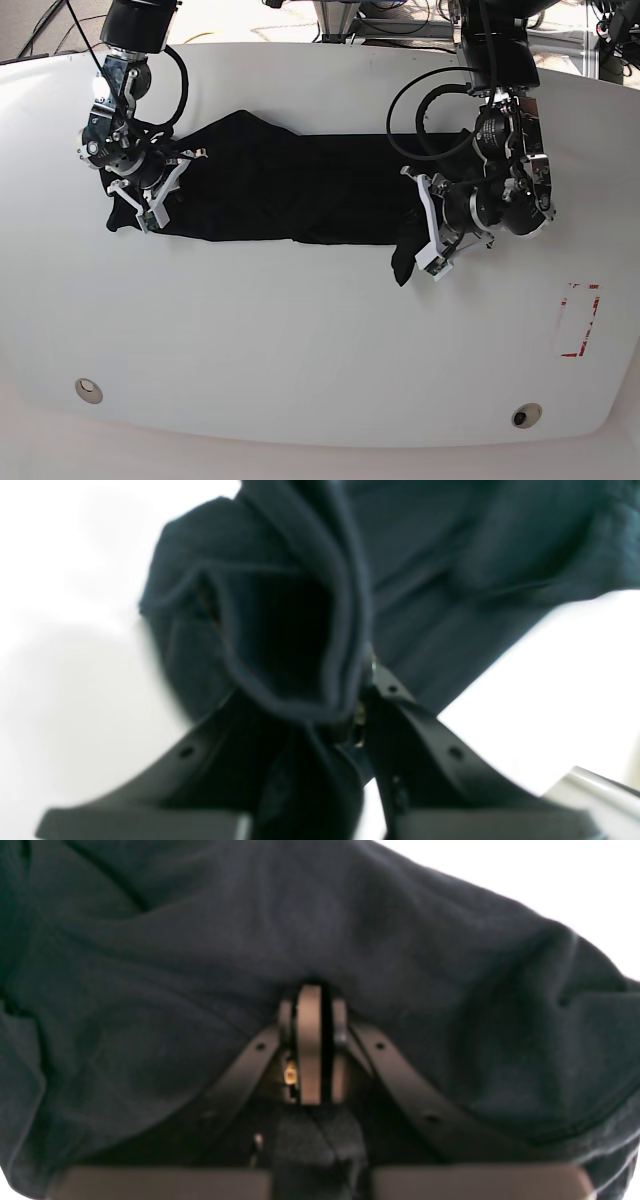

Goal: Layout the t-shirt on the table in an organized manner, then fold the t-shirt properly
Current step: 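Fold the strip end with the left gripper toward the right gripper, then release the strip with the right gripper and lift it away, then grasp the strip's other end with the right gripper and fold it inward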

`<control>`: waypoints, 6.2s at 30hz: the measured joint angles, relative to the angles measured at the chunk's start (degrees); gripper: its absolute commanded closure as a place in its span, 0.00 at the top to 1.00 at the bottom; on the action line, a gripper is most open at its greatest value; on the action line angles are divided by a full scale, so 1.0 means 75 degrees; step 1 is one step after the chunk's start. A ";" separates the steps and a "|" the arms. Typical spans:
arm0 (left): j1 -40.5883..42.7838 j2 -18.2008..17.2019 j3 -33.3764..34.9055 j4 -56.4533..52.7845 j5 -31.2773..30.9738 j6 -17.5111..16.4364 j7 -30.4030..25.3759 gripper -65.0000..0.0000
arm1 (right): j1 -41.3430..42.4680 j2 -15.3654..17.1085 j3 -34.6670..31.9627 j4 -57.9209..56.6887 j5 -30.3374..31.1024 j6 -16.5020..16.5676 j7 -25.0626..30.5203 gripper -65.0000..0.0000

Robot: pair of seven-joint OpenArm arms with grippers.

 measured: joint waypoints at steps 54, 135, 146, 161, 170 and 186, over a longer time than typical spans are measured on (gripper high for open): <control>-0.1067 0.1043 0.1026 -0.0880 -0.2241 0.0405 -0.0093 0.61 | -0.0149 -0.0041 -0.0029 0.0041 0.0146 0.0000 0.0122 0.04; 0.0504 -0.1749 0.1166 -0.2731 -0.0204 0.0315 -0.4421 0.19 | 0.0621 0.1737 0.4022 -0.1903 0.5059 0.0052 -0.4264 0.90; 0.0504 -0.1749 0.1166 -0.2731 -0.0201 0.0315 -0.4421 0.19 | 0.0635 0.1705 0.3978 -0.2110 0.5091 0.0055 -0.4243 0.90; 0.0501 -0.1749 0.1163 -0.2728 -0.0195 0.0315 -0.4418 0.19 | 0.0312 0.1364 0.3512 -0.2098 0.5173 0.0061 -0.3684 0.90; 0.0501 -0.1749 0.1157 -0.2728 -0.0195 0.0315 -0.4421 0.19 | 0.0300 0.0956 0.3185 -0.2020 0.5438 0.0122 -0.3456 0.90; 0.0501 -0.1749 0.1160 -0.2728 -0.0195 0.0315 -0.4415 0.19 | 0.0265 0.0720 0.3127 -0.2043 0.5217 0.0023 -0.3410 0.06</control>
